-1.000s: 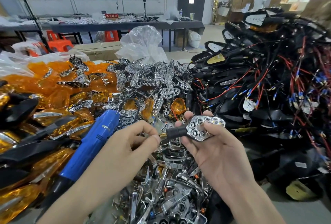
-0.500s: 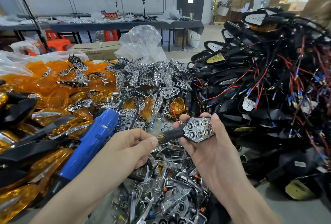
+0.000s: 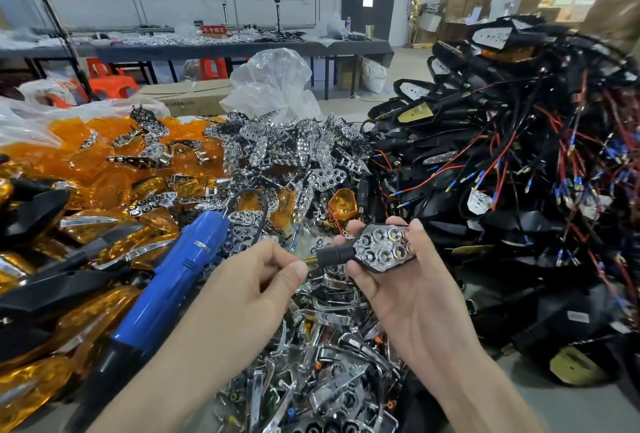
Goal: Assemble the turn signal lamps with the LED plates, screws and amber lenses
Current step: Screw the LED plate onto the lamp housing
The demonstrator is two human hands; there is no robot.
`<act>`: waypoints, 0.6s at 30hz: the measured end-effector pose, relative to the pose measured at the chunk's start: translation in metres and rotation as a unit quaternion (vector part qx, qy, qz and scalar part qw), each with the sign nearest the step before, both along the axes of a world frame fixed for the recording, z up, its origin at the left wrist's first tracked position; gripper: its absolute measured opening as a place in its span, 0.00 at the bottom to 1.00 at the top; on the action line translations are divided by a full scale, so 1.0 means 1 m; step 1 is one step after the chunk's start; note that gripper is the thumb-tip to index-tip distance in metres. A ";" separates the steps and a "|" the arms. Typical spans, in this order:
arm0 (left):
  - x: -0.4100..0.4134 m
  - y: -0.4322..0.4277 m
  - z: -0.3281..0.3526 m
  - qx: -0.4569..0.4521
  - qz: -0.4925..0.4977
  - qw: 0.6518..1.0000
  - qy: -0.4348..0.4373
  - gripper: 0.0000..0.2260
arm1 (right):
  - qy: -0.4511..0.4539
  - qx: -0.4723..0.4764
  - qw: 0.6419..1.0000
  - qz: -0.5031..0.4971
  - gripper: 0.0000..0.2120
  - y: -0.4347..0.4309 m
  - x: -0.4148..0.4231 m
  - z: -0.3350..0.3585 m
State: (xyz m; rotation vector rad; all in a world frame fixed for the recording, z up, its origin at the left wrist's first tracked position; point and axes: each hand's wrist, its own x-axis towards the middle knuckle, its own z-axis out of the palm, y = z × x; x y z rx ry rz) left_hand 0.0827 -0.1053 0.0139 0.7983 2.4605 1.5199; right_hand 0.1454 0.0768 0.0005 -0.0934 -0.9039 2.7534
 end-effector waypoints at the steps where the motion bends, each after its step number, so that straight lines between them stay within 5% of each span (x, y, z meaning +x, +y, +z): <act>1: 0.000 0.000 -0.001 -0.009 -0.001 1.000 0.017 0.05 | 0.002 -0.007 1.000 0.009 0.11 0.002 0.000 -0.001; 6: 0.001 -0.002 0.002 -0.033 -0.011 0.998 0.047 0.02 | 0.026 0.010 0.999 0.045 0.22 0.004 0.001 -0.004; 12: 0.006 -0.002 0.005 -0.060 -0.025 0.991 0.113 0.17 | 0.020 0.066 0.994 0.079 0.26 -0.001 0.002 -0.006; 18: 0.006 0.000 0.004 -0.099 -0.019 0.982 0.161 0.19 | 0.034 0.086 0.992 0.085 0.24 -0.003 0.004 -0.005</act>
